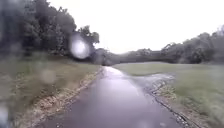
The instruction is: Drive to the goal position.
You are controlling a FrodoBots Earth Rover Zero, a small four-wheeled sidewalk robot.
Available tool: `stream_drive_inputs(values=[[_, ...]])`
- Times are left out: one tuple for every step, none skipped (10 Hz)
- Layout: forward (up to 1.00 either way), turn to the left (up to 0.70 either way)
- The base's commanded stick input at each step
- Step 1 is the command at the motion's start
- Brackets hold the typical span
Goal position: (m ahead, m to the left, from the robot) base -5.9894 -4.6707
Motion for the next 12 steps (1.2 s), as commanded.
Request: stream_drive_inputs(values=[[0.7, 0.0], [0.7, 0.0], [0.7, 0.0], [0.7, 0.0], [0.7, 0.0], [0.7, 0.0], [0.7, 0.0], [0.7, 0.0], [0.7, 0.0], [0.7, 0.0], [0.7, 0.0], [0.7, 0.0]])
